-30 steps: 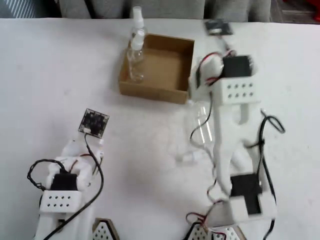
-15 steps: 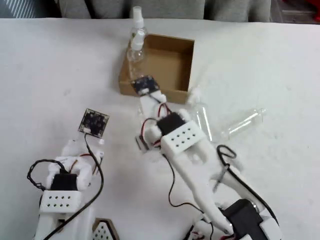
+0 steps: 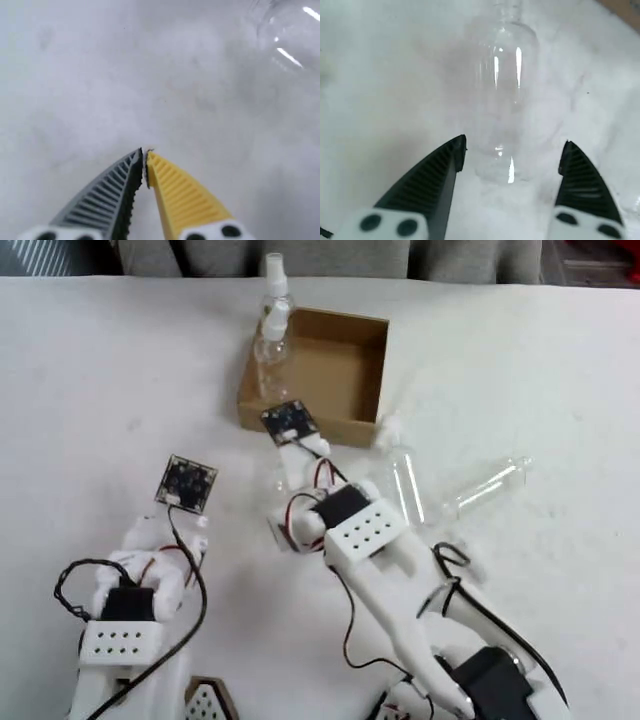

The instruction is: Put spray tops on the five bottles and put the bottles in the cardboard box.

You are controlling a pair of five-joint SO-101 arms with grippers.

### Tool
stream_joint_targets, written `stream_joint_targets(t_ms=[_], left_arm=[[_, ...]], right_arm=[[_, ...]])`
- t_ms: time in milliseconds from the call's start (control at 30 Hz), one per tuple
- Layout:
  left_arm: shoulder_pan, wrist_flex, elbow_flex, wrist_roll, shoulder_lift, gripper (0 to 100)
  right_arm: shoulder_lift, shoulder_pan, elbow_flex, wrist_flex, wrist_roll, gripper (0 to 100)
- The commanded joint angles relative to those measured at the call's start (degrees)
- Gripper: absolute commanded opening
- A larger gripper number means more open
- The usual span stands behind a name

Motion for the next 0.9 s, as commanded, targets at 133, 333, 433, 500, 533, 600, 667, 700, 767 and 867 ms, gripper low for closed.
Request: stream_joint_targets(t_ms=[133, 333, 433, 500, 533, 600, 667, 700, 767, 867], left_arm=[[-0.2, -2.2, -3.2, 16.9, -1.2, 2], [6.5, -5.0, -3.5, 25.5, -1.2, 2], [12.9, -5.1, -3.6, 31.0, -1.2, 2], [16.1, -4.9, -4.7, 34.7, -1.2, 2], [17.2, -4.7, -5.7, 36.2, -1.2, 3], [18.2, -4.6, -7.9, 38.6, -0.8, 4], [18.2, -2.0, -11.3, 41.1, -0.7, 9], [18.3, 0.2, -13.5, 42.1, -0.7, 11], [18.9, 4.5, -17.8, 43.9, -0.2, 15], [21.0, 9.4, -24.2, 45.7, 3.0, 15]], right_arm=[[-7.0, 9.0, -5.7, 10.8, 0.2, 25.4], [-9.5, 23.6, -3.6, 11.8, 0.2, 10.9], [-9.5, 25.1, -1.2, 8.8, 0.2, 4.4], [-9.5, 25.1, 0.4, 6.6, 0.2, 5.0], [-9.5, 25.1, 0.9, 5.9, 0.2, 5.4], [-9.5, 25.1, 1.4, 5.1, 0.2, 5.8], [-9.5, 25.1, 1.5, 5.1, 0.2, 6.0], [-9.5, 25.1, 1.5, 5.1, 0.2, 6.0], [-9.5, 25.1, 1.5, 5.1, 0.2, 6.0], [-9.5, 25.2, 1.6, 4.5, 0.2, 6.0]])
